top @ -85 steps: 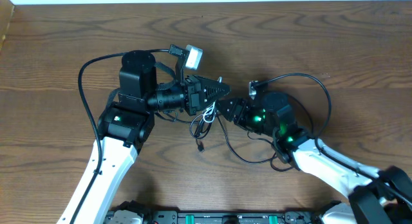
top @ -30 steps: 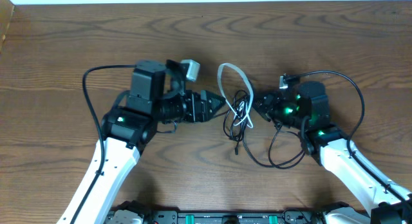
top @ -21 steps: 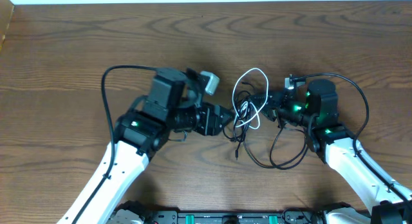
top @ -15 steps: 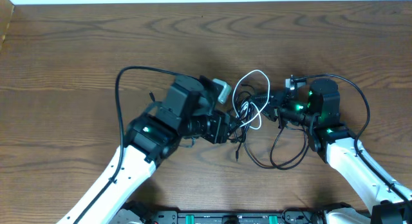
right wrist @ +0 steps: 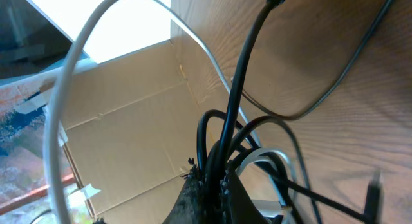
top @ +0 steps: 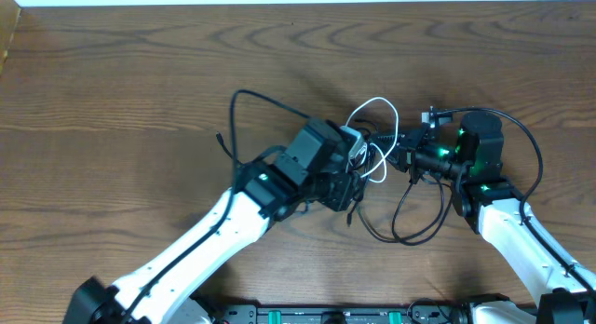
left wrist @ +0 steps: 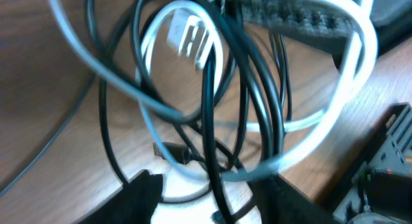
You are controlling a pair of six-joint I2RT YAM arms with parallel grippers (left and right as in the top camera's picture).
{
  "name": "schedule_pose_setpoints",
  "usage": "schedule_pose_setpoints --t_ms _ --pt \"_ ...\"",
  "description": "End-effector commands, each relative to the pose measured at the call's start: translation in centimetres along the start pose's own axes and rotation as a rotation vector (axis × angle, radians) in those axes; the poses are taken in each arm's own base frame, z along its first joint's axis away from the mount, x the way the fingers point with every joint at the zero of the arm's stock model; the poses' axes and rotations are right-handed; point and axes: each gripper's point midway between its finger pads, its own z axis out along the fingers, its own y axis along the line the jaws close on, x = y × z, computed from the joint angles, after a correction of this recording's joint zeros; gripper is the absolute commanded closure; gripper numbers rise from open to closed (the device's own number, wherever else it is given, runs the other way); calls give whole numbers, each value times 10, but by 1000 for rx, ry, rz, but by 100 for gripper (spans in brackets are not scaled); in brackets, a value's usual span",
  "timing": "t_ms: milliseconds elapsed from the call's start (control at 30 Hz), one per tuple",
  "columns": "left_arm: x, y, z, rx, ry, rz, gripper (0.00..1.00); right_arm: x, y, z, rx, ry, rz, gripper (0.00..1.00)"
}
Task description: Untangle cables
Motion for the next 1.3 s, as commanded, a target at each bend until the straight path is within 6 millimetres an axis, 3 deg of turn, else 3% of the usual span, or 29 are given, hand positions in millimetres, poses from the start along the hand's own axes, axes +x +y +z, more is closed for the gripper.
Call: schedule_pose_setpoints --t_ms 0,33,67,233,400,533,633,1067,1267 --pt "-6 -2 15 -2 -7 -25 78 8 6 -3 -19 37 5 99" --pt "-6 -1 19 -3 -5 -27 89 7 6 -3 -19 36 6 99" --pt "-5 1 23 -5 2 -32 92 7 6 -3 -19 34 6 99" --pt "-7 12 23 -28 0 -51 93 -5 5 -7 -19 -14 -35 99" --pt "-32 51 -5 -131 -117 -168 93 -18 -1 -9 11 -88 -126 99" --pt "-53 74 -42 -146 -230 -265 92 -40 -27 -14 138 -215 -188 99" --pt "-60 72 -59 -98 -270 -287 92 -51 -50 -21 251 -285 -219 99" --pt "-69 76 -71 -65 -320 -371 92 -61 -120 -55 610 -373 -244 99" --pt "-86 107 -93 -96 -424 -446 93 -74 -174 -125 1024 -590 -183 99"
